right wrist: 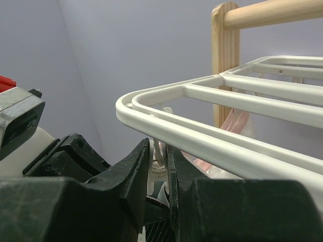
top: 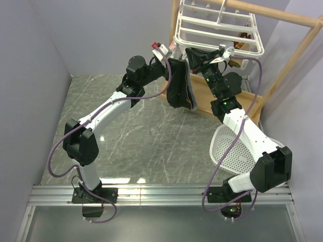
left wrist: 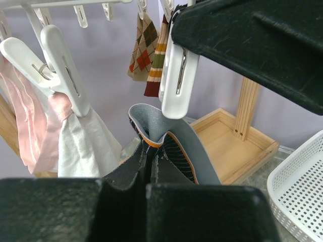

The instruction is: Clip the underwear to the hanger

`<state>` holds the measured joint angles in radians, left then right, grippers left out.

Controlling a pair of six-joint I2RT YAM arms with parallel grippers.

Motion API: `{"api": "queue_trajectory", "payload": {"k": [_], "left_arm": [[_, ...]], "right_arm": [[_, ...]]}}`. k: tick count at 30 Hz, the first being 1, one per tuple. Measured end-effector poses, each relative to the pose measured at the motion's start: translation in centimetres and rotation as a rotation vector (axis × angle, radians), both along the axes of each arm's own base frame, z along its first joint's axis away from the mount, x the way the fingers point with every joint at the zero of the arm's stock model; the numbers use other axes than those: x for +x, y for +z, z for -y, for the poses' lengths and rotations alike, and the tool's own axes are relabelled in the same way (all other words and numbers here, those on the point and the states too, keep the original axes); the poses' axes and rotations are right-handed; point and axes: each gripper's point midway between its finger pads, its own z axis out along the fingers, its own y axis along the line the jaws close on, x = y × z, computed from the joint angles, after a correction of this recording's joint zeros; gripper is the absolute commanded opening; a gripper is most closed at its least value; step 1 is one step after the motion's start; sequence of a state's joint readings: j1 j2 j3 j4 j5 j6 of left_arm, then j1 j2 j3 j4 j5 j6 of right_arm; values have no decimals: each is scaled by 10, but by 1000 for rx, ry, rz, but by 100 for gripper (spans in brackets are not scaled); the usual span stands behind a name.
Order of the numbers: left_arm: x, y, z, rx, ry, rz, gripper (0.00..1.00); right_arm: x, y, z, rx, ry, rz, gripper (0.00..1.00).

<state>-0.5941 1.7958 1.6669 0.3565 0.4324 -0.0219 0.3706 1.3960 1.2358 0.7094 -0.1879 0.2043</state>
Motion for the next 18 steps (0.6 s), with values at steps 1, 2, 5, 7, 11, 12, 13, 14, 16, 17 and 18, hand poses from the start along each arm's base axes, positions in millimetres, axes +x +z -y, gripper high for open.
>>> {"api": "queue_trajectory", "payload": {"k": [1,2,5,7,11,12,13,14,16,17,18], "left_arm": [[0,0,0,-1,-1,1,0],[-1,1,0,-2,-2,3,0],[-2,1,1,-3,-7,5,0],[-3,1,2,-3,-12,6,0],[-5,5,4,-9,-21,20,0],[-6,7,3,-12,-22,24,0],[-7,8,3,-13,-22,27,0],[-7,10,3,-15,-23,31,0],[-9,14,3,-20,-24,40,0],[-10,16,3,-23,-25,44,0],[-12,18,3,-26,-26,49,0]], "right_arm": [[0,0,0,0,0,0,0],[0,0,0,0,-1,0,0],[0,0,0,0,-1,-1,0],[1,0,0,1,-2,-2,0],[1,-1,0,1,-3,-2,0],[1,-1,0,1,-3,-2,0],[1,-1,0,1,-4,-2,0],[1,-1,0,1,-4,-2,0],[1,-1,0,2,-4,-2,0],[1,-1,0,3,-4,-3,0],[1,0,0,3,-4,-2,0]]}}
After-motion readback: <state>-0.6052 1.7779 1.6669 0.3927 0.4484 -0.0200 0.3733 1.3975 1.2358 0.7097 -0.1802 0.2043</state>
